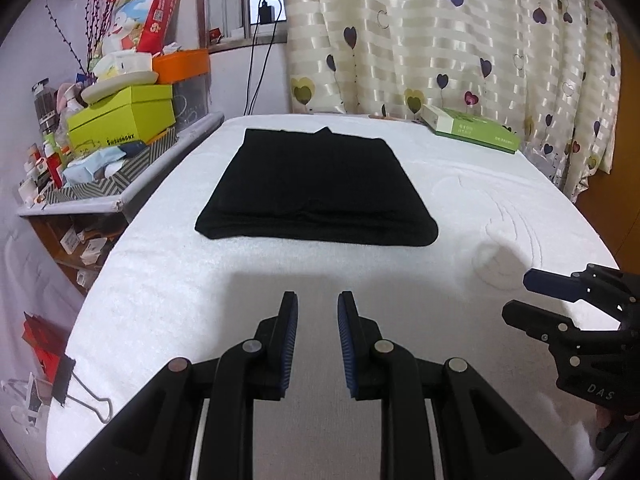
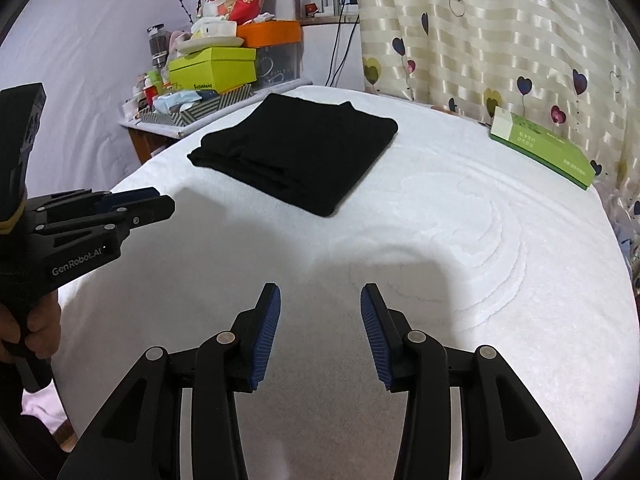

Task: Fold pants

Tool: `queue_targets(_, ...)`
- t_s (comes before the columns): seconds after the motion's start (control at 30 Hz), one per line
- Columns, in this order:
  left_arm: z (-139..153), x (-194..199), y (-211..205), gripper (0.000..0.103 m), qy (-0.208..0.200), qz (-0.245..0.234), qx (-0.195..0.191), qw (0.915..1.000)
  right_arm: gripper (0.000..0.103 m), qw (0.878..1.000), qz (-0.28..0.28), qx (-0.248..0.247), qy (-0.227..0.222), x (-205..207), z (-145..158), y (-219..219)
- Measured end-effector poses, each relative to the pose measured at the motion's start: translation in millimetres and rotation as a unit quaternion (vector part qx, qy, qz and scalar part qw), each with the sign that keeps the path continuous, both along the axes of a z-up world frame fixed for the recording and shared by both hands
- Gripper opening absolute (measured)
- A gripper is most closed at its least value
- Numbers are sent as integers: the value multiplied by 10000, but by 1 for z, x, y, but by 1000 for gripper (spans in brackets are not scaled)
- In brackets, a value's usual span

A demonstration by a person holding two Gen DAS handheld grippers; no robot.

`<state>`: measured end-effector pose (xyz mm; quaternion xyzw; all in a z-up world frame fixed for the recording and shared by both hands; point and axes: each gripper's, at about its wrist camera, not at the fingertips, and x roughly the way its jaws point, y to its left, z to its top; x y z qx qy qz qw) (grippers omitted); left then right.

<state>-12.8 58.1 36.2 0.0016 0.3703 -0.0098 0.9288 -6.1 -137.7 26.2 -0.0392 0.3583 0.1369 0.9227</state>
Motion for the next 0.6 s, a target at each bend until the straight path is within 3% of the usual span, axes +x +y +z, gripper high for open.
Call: queue_targets(0.6, -19, 28, 12, 23, 402, 220, 62, 9989, 44, 9988, 31, -318, 378, 20, -18, 8)
